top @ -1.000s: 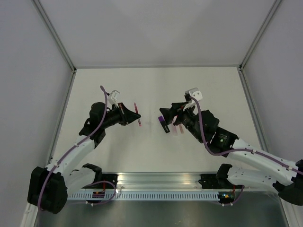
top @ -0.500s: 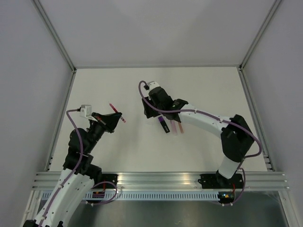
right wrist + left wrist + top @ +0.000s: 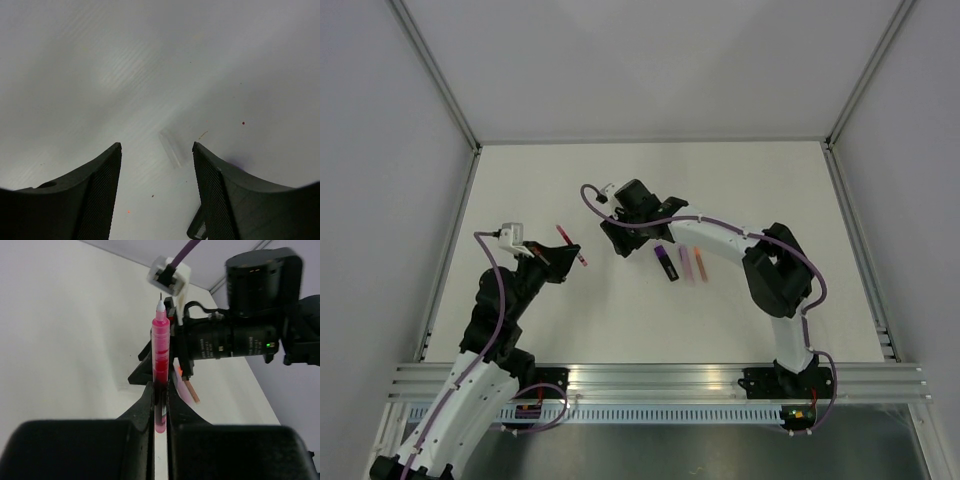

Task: Insert the pens into the pen caps

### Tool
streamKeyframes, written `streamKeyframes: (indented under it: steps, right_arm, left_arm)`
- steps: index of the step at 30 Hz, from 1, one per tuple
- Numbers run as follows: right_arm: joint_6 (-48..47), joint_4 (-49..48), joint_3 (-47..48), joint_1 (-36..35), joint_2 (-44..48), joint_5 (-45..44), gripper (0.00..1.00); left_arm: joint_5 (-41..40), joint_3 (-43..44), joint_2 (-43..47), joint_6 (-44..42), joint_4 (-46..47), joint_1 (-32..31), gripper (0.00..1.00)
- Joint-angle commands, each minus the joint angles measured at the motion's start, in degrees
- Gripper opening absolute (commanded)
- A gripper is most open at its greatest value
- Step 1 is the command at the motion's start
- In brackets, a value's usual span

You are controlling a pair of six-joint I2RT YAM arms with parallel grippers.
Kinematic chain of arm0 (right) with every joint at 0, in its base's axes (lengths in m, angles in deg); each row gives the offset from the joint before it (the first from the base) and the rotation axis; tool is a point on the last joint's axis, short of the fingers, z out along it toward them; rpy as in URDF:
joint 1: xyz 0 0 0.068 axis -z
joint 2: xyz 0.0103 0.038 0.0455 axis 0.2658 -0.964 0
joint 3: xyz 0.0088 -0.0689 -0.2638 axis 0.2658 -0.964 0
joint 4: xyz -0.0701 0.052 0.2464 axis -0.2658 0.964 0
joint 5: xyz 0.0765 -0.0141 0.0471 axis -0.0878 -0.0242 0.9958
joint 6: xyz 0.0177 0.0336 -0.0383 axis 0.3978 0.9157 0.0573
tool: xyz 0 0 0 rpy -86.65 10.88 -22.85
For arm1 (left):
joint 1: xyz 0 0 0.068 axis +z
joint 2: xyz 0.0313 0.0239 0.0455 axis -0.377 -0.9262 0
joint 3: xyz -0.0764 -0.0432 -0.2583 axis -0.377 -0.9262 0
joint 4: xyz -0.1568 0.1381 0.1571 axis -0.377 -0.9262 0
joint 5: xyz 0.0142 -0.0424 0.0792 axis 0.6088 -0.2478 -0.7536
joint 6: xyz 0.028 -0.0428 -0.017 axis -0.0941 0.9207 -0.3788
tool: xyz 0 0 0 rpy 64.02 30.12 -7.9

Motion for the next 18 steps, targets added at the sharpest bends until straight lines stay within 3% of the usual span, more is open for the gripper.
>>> streamKeyframes:
  steps: [1,12,18]
  right_arm:
    - [-10.1,8.4,5.2,0.3,-5.4,-0.5,0.64]
    - [-11.8,9.8,5.6,0.9,-9.3,-1.0,0.63]
    - [-6.5,9.3,5.0,1.5,-9.2,0.7,0.50]
  left_arm:
    - [-1.6,-0.2,2.0,0.0,1.7,0.0,0.02]
    - [-1.1,-0.2,-0.5,0.3,2.6,0.0,0.02]
    - [-1.3,-0.3,-0.7,0.2,2.7,0.0,0.02]
